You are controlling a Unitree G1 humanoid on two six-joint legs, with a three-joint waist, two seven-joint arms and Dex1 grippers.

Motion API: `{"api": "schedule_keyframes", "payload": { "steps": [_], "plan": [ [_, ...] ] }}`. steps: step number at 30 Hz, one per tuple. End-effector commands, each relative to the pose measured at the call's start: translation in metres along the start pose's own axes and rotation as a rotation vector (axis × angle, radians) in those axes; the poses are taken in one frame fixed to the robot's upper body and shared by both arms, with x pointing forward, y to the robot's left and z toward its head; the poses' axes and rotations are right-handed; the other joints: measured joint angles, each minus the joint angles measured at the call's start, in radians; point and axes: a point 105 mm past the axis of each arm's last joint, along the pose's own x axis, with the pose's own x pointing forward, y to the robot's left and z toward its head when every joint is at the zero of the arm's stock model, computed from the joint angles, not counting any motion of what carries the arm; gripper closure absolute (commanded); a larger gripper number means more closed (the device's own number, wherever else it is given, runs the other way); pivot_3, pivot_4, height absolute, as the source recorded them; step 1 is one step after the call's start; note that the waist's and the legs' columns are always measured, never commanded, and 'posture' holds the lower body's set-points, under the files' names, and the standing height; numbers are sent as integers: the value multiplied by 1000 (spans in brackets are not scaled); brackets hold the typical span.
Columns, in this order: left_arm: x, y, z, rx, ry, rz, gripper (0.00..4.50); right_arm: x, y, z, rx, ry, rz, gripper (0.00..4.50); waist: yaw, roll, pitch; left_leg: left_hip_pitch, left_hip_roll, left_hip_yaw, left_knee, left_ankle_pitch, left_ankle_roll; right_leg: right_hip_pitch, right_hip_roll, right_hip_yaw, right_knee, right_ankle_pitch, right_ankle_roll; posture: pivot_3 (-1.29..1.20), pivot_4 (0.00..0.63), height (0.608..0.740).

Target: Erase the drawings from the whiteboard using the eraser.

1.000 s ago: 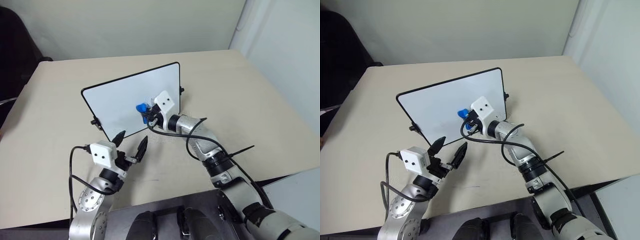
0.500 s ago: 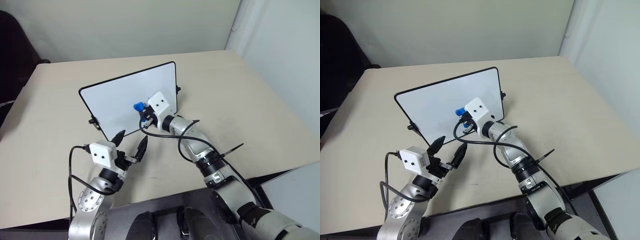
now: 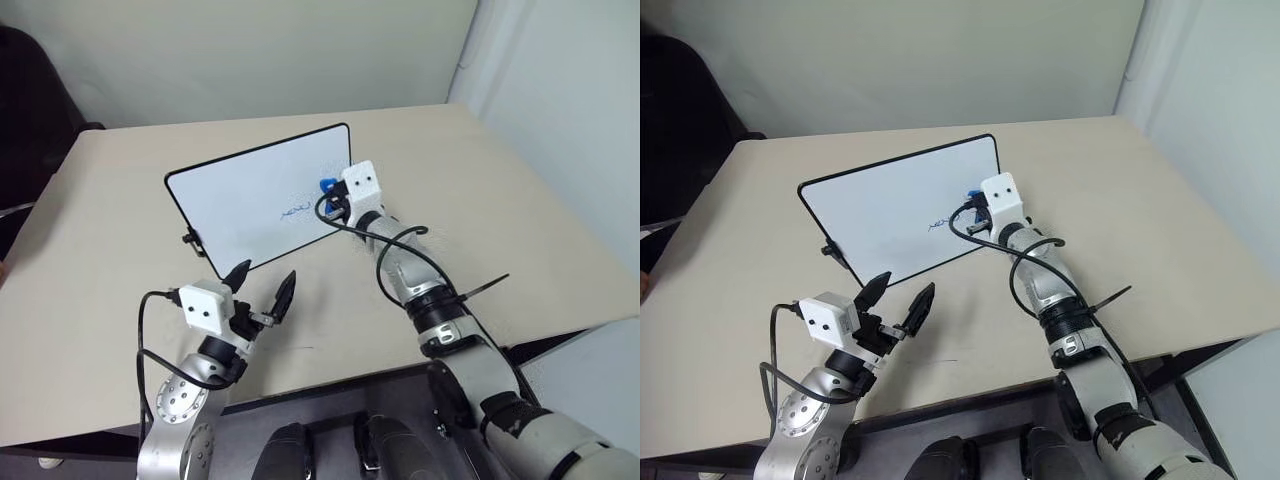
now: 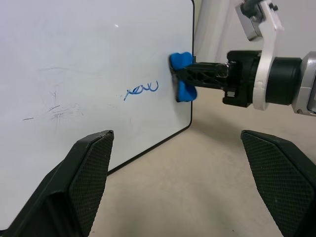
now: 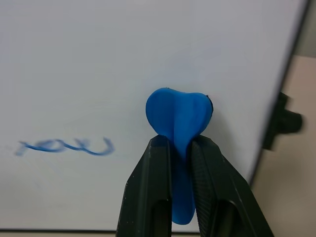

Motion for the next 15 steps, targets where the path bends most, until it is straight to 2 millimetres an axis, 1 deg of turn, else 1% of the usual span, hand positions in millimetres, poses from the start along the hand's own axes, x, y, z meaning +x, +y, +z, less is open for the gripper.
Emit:
{"api": "schedule_keyframes", "payload": {
  "steps": [1,4,6,10,12,15],
  "plan": [
    [3,-5,14,12,-53,-24,0,2,19,15,-28,-52,71,3934,-2,0,0,0,0,0,0,0,0,-1,0,0,0,1,1,0,150,740],
    [3,-5,14,13,-53,-24,0,1,41,11,-63,-45,156,3934,-5,0,0,0,0,0,0,3,2,-3,0,-1,0,7,3,0,150,740],
    [3,-5,14,14,-53,-23,0,0,49,9,-75,-41,183,3934,-9,0,0,2,0,0,0,7,8,-3,0,-1,1,8,3,0,150,740],
    [2,-5,15,19,-53,-19,0,0,74,-3,-133,7,272,3934,-23,0,0,3,0,0,0,3,5,-7,0,-2,0,9,5,0,150,740],
    [0,-4,16,22,-53,-14,0,1,83,-3,-141,5,295,3934,-29,0,0,3,0,0,-1,2,5,-8,0,-2,0,7,4,0,150,740],
    [-1,-4,16,26,-52,-7,0,3,96,4,-145,-16,333,3934,-33,0,0,3,1,0,-2,1,4,-10,1,-2,0,7,3,0,150,740]
  ]
}}
